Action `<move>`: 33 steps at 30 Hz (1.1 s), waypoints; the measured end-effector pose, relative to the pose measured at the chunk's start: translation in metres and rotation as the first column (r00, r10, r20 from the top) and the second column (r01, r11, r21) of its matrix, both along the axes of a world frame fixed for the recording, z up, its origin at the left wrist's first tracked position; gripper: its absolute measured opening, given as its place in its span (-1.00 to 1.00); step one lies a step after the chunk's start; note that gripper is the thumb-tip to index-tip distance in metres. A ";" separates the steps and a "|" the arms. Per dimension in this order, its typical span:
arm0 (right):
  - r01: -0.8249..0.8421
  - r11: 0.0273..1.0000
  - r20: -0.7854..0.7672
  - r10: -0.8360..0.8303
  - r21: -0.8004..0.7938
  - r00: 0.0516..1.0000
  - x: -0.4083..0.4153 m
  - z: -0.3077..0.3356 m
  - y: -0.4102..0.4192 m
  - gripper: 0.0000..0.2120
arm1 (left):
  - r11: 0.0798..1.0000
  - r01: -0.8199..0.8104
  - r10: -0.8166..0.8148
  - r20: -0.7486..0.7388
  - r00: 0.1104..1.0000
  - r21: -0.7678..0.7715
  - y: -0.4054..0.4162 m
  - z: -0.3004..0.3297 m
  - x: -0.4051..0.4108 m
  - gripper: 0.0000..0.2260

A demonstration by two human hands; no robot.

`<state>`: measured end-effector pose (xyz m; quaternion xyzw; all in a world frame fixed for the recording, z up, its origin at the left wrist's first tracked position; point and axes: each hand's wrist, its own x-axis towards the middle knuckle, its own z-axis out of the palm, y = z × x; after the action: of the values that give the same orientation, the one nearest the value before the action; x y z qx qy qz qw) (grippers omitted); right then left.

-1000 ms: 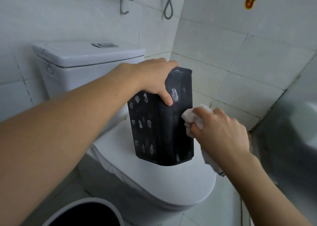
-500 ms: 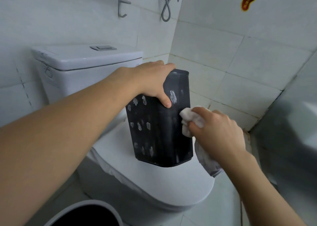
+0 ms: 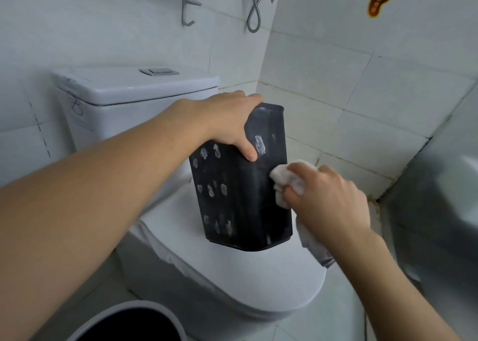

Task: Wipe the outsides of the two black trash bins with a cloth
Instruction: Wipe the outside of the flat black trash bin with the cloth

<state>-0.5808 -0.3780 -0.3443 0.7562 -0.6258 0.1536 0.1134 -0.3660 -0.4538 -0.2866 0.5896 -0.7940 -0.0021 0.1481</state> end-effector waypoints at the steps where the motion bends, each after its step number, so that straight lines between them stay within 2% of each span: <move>1: 0.022 1.000 0.011 -0.021 -0.001 1.000 -0.003 0.000 -0.004 -0.75 | 1.000 -0.004 0.004 0.001 1.000 0.005 0.001 0.000 0.000 -0.19; 4: 0.019 0.999 -0.039 -0.021 -0.032 0.999 0.003 0.002 -0.001 -0.74 | 1.000 -0.006 0.006 0.008 1.000 0.012 0.001 0.001 -0.003 -0.21; 10: -0.114 0.988 -0.158 0.096 -0.109 0.983 0.033 -0.001 0.026 -0.82 | 1.000 -0.001 0.001 0.010 1.000 0.006 0.000 0.001 -0.003 -0.24; 14: -0.065 0.997 -0.068 0.062 -0.047 0.996 0.014 -0.001 0.014 -0.71 | 1.000 -0.002 0.002 0.012 1.000 0.011 0.004 0.003 -0.003 -0.22; 17: -0.002 1.000 0.025 0.002 -0.028 1.000 -0.002 0.001 0.002 -0.75 | 1.000 0.005 -0.005 0.016 1.000 0.012 0.007 0.003 -0.007 -0.22; 20: -0.005 1.000 0.024 0.005 -0.004 1.000 -0.005 0.001 0.000 -0.77 | 0.999 0.044 -0.044 -0.004 0.999 0.027 0.010 0.008 -0.007 -0.30; 22: -0.013 1.000 0.027 0.013 0.003 1.000 -0.006 0.003 0.001 -0.78 | 0.995 0.069 -0.063 -0.084 0.995 0.076 0.012 0.014 -0.001 -0.36; 25: -0.029 1.000 0.053 0.029 0.005 0.998 -0.004 0.010 0.004 -0.79 | 0.985 0.099 -0.073 -0.173 0.982 0.144 0.014 0.018 0.010 -0.32; 29: -0.066 0.997 0.101 0.070 -0.045 0.992 0.006 0.032 0.001 -0.78 | 0.975 0.165 -0.130 -0.222 0.966 0.147 0.014 0.016 0.009 -0.30; 33: -0.075 0.994 0.051 0.079 -0.084 0.996 0.022 0.051 -0.011 -0.77 | 0.966 0.208 -0.172 -0.221 0.960 0.153 0.013 0.016 0.003 -0.27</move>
<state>-0.5590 -0.3886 -0.2935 0.7700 -0.5922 0.2041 0.1214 -0.3633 -0.4413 -0.2701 0.5178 -0.8241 -0.1470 0.1763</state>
